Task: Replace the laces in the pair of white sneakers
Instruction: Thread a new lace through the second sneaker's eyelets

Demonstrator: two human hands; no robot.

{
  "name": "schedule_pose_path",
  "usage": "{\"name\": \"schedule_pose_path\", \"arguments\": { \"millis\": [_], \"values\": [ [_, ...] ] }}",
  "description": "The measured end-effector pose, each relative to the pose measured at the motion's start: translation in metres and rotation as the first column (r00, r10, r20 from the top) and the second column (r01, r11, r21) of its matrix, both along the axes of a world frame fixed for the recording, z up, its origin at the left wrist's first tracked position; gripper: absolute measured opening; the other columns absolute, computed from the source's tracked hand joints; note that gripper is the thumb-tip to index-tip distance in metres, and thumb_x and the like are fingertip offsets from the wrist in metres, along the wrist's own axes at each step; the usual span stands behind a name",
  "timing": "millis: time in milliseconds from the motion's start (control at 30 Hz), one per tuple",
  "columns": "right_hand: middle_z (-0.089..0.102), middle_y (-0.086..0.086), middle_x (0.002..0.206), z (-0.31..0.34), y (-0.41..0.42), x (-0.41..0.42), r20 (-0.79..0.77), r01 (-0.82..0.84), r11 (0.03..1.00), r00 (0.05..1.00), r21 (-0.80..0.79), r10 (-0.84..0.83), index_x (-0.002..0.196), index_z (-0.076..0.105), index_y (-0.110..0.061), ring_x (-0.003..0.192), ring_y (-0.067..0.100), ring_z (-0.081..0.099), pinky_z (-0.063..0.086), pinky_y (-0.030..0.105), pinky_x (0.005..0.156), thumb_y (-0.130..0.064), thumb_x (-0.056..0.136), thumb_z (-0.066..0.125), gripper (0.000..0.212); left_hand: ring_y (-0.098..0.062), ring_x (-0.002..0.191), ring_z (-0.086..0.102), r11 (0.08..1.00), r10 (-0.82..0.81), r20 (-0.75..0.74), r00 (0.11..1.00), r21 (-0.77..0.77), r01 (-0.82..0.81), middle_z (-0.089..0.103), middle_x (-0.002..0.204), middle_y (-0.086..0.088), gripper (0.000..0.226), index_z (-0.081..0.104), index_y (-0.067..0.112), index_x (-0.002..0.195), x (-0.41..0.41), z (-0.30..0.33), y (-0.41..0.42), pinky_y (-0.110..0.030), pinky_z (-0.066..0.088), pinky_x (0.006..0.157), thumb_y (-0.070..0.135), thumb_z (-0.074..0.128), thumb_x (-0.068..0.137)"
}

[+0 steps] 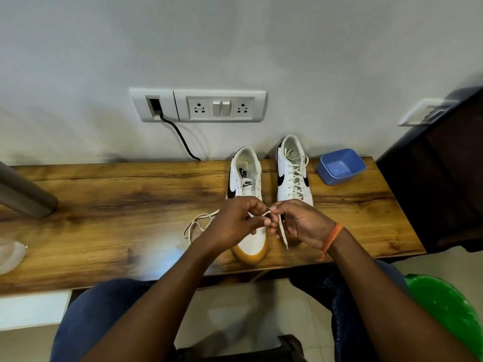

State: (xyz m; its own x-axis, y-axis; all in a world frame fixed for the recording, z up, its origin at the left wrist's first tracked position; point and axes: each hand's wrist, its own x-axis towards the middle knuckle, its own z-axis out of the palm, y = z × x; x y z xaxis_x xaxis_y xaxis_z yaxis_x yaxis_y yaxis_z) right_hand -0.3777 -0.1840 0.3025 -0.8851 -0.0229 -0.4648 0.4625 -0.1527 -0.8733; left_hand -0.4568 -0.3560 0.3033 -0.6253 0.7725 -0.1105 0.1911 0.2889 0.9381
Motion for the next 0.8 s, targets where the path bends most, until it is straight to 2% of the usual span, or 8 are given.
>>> {"name": "schedule_pose_path", "arguments": {
  "millis": [100,200,267,400,533,667,733,800],
  "values": [
    [0.06,0.009,0.07,0.002,0.003,0.001,0.007,-0.013,0.999,1.0,0.036,0.012,0.068,0.065,-0.01,0.069,0.022,0.059,0.041,0.033,0.063,-0.013,0.096,0.046,0.034,-0.003,0.055,0.058,0.999,-0.012,0.0,1.0,-0.052,0.012,0.068,0.07,0.002,0.006,0.071,0.006,0.085,-0.011,0.006,-0.006,-0.017,0.047,0.053,0.01,0.075,0.084],
    [0.062,0.008,0.07,0.003,0.008,0.003,0.06,-0.026,0.996,0.998,0.08,0.021,0.067,0.065,-0.01,0.068,0.019,0.058,0.045,0.032,0.063,-0.012,0.093,0.046,0.032,-0.003,0.06,0.062,0.993,0.012,-0.148,0.989,-0.112,-0.029,0.071,0.071,0.005,0.005,0.074,0.013,0.079,-0.023,0.008,-0.014,-0.021,0.05,0.057,0.015,0.079,0.08],
    [0.059,0.008,0.066,0.001,0.009,0.003,0.122,-0.028,0.994,0.992,0.108,0.014,0.059,0.064,-0.014,0.065,0.02,0.056,0.046,0.032,0.062,-0.022,0.082,0.051,0.027,0.001,0.062,0.059,0.987,0.057,-0.265,0.963,-0.128,-0.093,0.068,0.068,0.012,0.01,0.071,0.019,0.074,-0.028,0.006,-0.017,-0.016,0.042,0.058,0.016,0.078,0.081],
    [0.051,0.005,0.061,0.0,0.01,0.002,0.179,0.031,1.0,0.983,-0.001,-0.03,0.054,0.055,-0.014,0.06,0.02,0.055,0.046,0.032,0.058,-0.026,0.075,0.054,0.024,-0.001,0.062,0.057,0.985,0.095,-0.359,0.929,-0.104,-0.141,0.064,0.068,0.014,0.007,0.072,0.019,0.077,-0.028,0.002,-0.015,-0.017,0.038,0.058,0.016,0.075,0.083],
    [0.05,0.003,0.064,0.008,0.019,0.001,0.147,0.228,0.942,0.969,-0.247,-0.197,0.056,0.051,-0.016,0.065,0.019,0.052,0.044,0.034,0.064,-0.025,0.081,0.051,0.027,-0.01,0.07,0.061,0.948,-0.031,-0.411,0.911,-0.3,-0.104,0.064,0.074,0.007,0.005,0.072,0.011,0.079,-0.033,-0.009,-0.019,-0.025,0.042,0.062,0.013,0.076,0.081],
    [0.054,0.001,0.069,0.009,0.024,-0.003,0.14,0.446,0.827,0.894,-0.343,-0.425,0.058,0.053,-0.019,0.066,0.017,0.052,0.04,0.034,0.065,-0.027,0.083,0.053,0.027,-0.014,0.077,0.063,0.885,-0.151,-0.368,0.917,-0.463,-0.041,0.071,0.088,-0.001,0.009,0.072,0.014,0.088,-0.03,-0.03,-0.02,-0.022,0.038,0.061,0.019,0.077,0.082],
    [0.058,0.001,0.074,0.004,0.031,-0.005,0.174,0.578,0.743,0.814,-0.337,-0.554,0.06,0.054,-0.019,0.066,0.016,0.052,0.04,0.032,0.065,-0.026,0.089,0.051,0.03,-0.017,0.086,0.062,0.877,-0.134,-0.407,0.904,-0.474,-0.083,0.069,0.101,-0.004,0.016,0.07,0.014,0.1,-0.028,-0.041,-0.014,-0.025,0.042,0.066,0.022,0.073,0.086],
    [0.063,0.003,0.083,0.001,0.035,-0.007,0.187,0.65,0.717,0.759,-0.253,-0.623,0.063,0.051,-0.018,0.064,0.016,0.053,0.039,0.03,0.062,-0.025,0.092,0.05,0.03,-0.019,0.093,0.06,0.898,-0.057,-0.508,0.859,-0.402,-0.178,0.062,0.115,-0.004,0.024,0.063,0.015,0.112,-0.026,-0.051,-0.006,-0.031,0.05,0.072,0.021,0.068,0.09]
  ]
}}
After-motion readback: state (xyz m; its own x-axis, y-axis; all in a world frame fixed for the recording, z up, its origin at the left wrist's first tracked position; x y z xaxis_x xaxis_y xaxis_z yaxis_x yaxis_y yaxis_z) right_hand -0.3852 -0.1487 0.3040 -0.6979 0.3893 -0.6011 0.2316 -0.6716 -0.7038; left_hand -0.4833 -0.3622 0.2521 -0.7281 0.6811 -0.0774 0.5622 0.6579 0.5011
